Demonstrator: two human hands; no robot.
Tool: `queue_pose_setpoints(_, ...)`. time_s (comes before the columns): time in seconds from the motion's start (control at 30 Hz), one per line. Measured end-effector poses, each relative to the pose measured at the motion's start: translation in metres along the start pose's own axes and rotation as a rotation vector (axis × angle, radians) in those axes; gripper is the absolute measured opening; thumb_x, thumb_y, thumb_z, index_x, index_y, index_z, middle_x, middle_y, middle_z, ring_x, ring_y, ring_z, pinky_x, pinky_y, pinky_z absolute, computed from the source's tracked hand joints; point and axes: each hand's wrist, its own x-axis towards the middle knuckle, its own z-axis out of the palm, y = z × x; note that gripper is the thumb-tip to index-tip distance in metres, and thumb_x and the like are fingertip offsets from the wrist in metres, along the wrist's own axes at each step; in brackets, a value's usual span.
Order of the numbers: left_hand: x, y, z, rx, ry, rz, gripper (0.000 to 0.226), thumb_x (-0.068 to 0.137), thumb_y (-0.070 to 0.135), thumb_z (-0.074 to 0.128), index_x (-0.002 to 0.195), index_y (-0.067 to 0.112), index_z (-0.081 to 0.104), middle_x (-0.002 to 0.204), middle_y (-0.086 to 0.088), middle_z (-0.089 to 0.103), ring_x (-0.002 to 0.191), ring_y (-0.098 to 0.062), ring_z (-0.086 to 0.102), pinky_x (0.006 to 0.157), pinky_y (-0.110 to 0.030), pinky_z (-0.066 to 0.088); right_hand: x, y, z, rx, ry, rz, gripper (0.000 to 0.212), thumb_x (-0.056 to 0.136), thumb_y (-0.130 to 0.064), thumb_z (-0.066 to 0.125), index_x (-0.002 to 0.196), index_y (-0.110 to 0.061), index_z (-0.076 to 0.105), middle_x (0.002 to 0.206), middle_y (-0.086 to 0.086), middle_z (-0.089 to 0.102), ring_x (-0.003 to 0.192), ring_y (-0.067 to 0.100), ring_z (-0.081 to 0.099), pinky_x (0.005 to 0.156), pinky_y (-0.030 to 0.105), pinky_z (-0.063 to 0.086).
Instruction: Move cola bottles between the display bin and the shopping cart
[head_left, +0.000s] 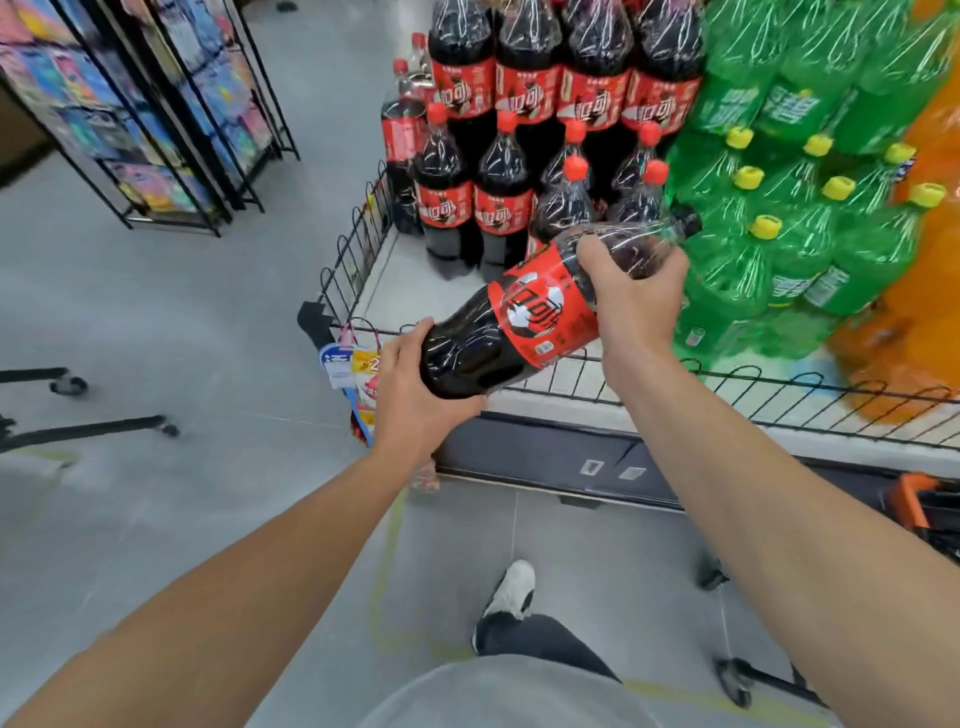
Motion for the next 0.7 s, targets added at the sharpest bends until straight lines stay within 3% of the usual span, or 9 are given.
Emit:
queue_pose_setpoints(0.1,0.049,-0.001,0.004,0.008,-0.025,-0.012,0.105,0.057,0.025,0.092,0.148,0.027,0.039,0.133,0.006,0.041,0.114,0.001,0.036,0.098,-0.018,0.032,0.036,-0.006,0.028,-0.013,0.024,-0.005,0.065,0.062,-0.047,0.084,0.114,-0.028,0.051,0.111,-0.005,0.067,0.1,0.015,0.069,0.096,0.045,0.058)
queue_pose_setpoints(0.23,0.104,-0.002,0.006,-0.017,-0.059,-0.028,0.106,0.059,0.025,0.093,0.149,0.028,0.037,0.139,0.004,0.038,0.121,-0.004,0.039,0.099,-0.019,0.031,0.075,-0.013,0.064,-0.035,0.018,-0.043,0.058,0.077,-0.033,0.084,0.124,-0.021,0.051,0.107,-0.011,0.066,0.093,0.003,0.065,0.089,0.029,0.052)
queue_pose_setpoints(0.37,0.154,-0.011,0.006,-0.034,-0.09,-0.042,0.105,0.057,0.023,0.093,0.147,0.026,0.038,0.134,0.007,0.038,0.125,-0.007,0.041,0.099,-0.019,0.032,0.103,-0.015,0.101,-0.065,0.06,-0.085,0.073,0.069,-0.038,0.083,0.131,-0.019,0.05,0.119,-0.006,0.065,0.104,0.006,0.065,0.098,0.029,0.051)
queue_pose_setpoints(0.43,0.18,-0.021,0.006,-0.051,-0.133,-0.055,0.107,0.059,0.023,0.093,0.148,0.027,0.036,0.131,0.01,0.036,0.122,-0.004,0.041,0.099,-0.019,0.033,0.114,-0.011,0.12,-0.088,0.089,-0.106,0.076,0.066,-0.042,0.082,0.131,-0.018,0.05,0.122,-0.004,0.065,0.108,0.009,0.065,0.099,0.027,0.05)
queue_pose_setpoints(0.57,0.225,-0.049,0.007,-0.084,-0.265,-0.086,0.111,0.062,0.018,0.093,0.153,0.026,0.03,0.135,0.01,0.032,0.108,0.01,0.032,0.095,-0.01,0.027,0.128,0.004,0.159,-0.153,0.151,-0.156,0.074,0.069,-0.035,0.085,0.131,-0.015,0.05,0.119,-0.006,0.065,0.103,0.002,0.063,0.089,0.008,0.043)
queue_pose_setpoints(0.7,0.263,-0.083,0.012,-0.096,-0.432,-0.113,0.114,0.06,0.016,0.095,0.154,0.023,0.03,0.142,-0.001,0.036,0.124,-0.007,0.04,0.1,-0.015,0.03,0.137,0.024,0.194,-0.228,0.249,-0.176,0.077,0.064,-0.045,0.082,0.128,-0.021,0.047,0.12,-0.006,0.063,0.108,0.007,0.062,0.098,0.017,0.044)
